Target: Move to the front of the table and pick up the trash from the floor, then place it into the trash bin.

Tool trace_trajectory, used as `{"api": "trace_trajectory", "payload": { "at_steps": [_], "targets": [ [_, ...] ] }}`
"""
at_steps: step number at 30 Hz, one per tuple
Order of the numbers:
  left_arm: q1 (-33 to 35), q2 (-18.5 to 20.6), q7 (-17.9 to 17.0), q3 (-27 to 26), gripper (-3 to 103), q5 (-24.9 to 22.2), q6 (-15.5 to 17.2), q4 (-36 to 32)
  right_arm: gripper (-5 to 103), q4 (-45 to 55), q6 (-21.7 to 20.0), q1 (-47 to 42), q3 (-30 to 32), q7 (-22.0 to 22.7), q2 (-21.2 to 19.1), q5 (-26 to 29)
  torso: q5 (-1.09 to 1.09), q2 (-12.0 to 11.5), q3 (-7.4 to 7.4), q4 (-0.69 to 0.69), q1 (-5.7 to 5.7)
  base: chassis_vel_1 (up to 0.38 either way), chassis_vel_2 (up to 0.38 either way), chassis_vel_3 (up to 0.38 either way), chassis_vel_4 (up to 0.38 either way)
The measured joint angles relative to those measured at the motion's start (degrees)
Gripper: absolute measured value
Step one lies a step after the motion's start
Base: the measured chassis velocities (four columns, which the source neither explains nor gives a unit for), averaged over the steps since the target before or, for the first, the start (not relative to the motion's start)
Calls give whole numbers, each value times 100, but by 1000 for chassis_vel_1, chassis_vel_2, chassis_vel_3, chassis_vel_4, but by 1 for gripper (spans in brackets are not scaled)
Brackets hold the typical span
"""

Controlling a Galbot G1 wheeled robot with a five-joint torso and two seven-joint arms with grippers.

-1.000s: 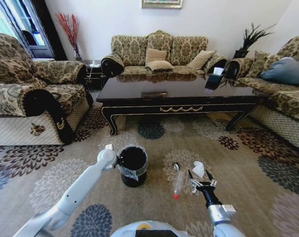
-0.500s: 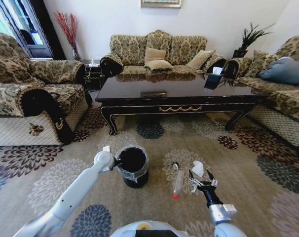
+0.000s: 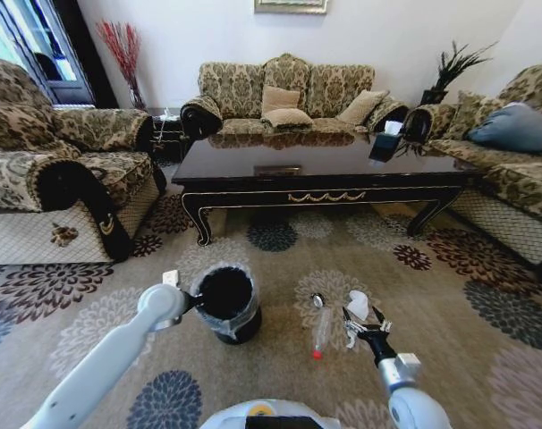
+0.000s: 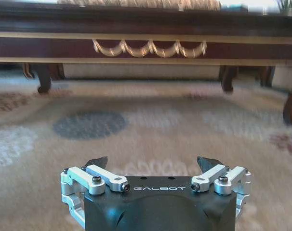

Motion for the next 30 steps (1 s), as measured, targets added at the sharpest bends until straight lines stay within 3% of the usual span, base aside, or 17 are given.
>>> {"api": "trace_trajectory", "payload": {
  "at_steps": [2,7,14,21,30],
  "targets": [
    [196,62,-16,-243,0,-83,-2,-203,100,-386,-237,168,-74,24,-165,266,-1,0,0,-3,0,0,0,0,0],
    [538,52,-26,-548,0,-53,-3,-360,100,-1028,-578,382,-222,48,-309,320,1,0,0,-2,0,0,0,0,0],
    [835,-77,-27,-740,0,29,-5,-466,100,-1594,-602,594,-407,-13,-487,263,-2,0,0,-3,0,0,0,0,0],
    [1236,-142,1,-950,0,7,-7,-673,100,-2056,-386,822,-610,-29,-240,173,-2,0,0,-2,0,0,0,0,0],
    [1232,-101,14,-913,0,16,-10,-754,103,-2459,-180,1045,-723,-20,181,56,-2,0,0,-2,0,0,0,0,0]
  ]
}}
